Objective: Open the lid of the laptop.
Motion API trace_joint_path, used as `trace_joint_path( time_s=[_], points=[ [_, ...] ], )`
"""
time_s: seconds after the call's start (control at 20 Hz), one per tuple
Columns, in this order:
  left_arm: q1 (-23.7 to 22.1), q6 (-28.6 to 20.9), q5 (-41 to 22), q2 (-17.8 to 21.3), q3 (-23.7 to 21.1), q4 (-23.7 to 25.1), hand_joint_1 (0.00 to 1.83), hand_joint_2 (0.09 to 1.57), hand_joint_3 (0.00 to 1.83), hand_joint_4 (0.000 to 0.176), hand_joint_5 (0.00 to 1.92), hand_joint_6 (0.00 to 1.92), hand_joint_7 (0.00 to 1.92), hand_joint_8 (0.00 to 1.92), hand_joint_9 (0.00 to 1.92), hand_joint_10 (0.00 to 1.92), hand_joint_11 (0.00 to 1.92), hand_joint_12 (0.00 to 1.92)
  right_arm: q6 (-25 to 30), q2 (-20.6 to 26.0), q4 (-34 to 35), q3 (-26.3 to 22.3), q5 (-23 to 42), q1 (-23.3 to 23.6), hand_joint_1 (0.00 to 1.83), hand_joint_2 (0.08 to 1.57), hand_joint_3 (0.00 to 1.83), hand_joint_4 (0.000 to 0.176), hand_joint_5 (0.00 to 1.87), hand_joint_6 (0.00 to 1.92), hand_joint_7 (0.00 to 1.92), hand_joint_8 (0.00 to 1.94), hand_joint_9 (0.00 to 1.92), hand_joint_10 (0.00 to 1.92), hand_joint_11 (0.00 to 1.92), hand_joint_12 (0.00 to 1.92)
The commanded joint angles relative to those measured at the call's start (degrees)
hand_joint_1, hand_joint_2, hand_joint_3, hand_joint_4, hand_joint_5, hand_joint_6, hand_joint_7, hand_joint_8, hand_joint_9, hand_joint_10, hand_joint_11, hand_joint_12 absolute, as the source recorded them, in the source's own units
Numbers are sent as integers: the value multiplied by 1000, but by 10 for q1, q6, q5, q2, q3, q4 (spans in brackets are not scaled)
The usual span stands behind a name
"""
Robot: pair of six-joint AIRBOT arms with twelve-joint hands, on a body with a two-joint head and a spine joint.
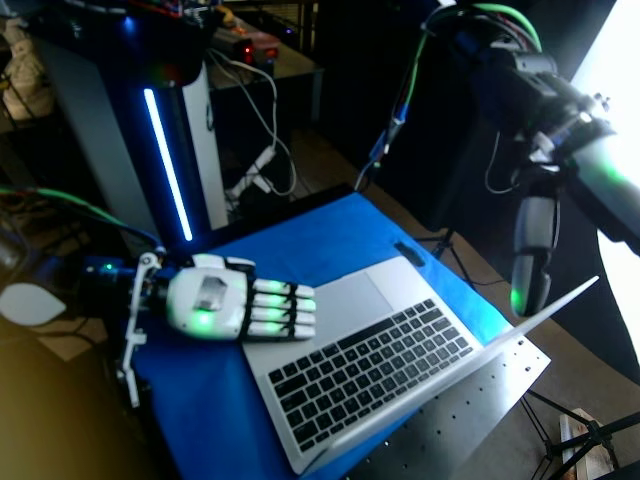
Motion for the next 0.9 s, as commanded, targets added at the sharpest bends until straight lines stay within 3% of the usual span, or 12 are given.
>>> trace_joint_path(
  time_s=[0.0,0.15,0.3,0.45,0.5,0.55,0.6,0.65,0.7,0.75,0.8,0.85],
  points=[
    [-4,0,-93,13,-11,6,603,1008,5,176,0,0,0,0,0,0,0,0,14,-13,-13,-10,33,0,0,1280,1,0,0,0,0,0,0,0,0,0],
    [31,-20,-158,57,-78,12,642,958,0,176,0,0,0,0,0,0,0,0,14,-13,-1,-10,33,0,0,1299,7,0,0,0,0,0,0,0,0,0],
    [117,-161,-277,96,-119,48,730,916,0,176,0,0,0,0,0,0,0,0,14,-11,23,-10,33,0,0,1306,7,0,0,0,0,0,0,0,0,0],
    [201,-197,-374,145,-180,40,750,901,0,176,0,0,0,0,0,0,0,0,14,0,52,-12,47,0,0,1296,0,0,0,0,0,0,0,0,0,0],
    [235,-204,-412,165,-205,33,807,933,7,161,0,0,0,0,0,0,0,0,14,11,66,-16,72,0,0,1269,0,0,0,0,0,0,0,0,0,0],
    [260,-233,-435,177,-217,37,803,933,6,128,0,0,0,0,0,0,0,0,13,30,89,-22,102,0,0,1289,0,0,0,0,0,0,0,0,8,3],
    [280,-274,-453,186,-221,48,772,934,5,119,0,0,0,0,0,0,0,0,13,47,110,-30,135,-1,0,1268,0,0,0,0,0,0,0,0,23,10],
    [309,-328,-485,194,-224,54,743,906,0,156,0,0,0,0,0,0,0,0,0,72,143,-48,173,-3,0,1265,0,0,0,0,0,0,0,0,4,1],
    [336,-354,-518,199,-230,49,725,900,0,175,0,0,0,0,0,0,0,0,-25,96,182,-64,220,-13,0,1261,0,0,0,0,0,0,0,0,13,6],
    [367,-367,-558,206,-242,34,694,906,0,168,0,0,0,0,0,0,0,0,-44,115,221,-80,275,-27,0,1233,0,0,0,0,0,0,0,0,0,0],
    [395,-368,-590,216,-259,22,641,894,0,157,0,0,0,0,0,0,0,0,-50,131,253,-91,331,-43,0,1217,0,30,0,0,0,0,0,0,0,0],
    [422,-368,-613,225,-274,12,507,917,5,175,0,0,0,0,0,0,0,0,-51,144,281,-99,384,-59,0,1259,0,11,0,0,0,0,0,0,0,0]
  ],
)
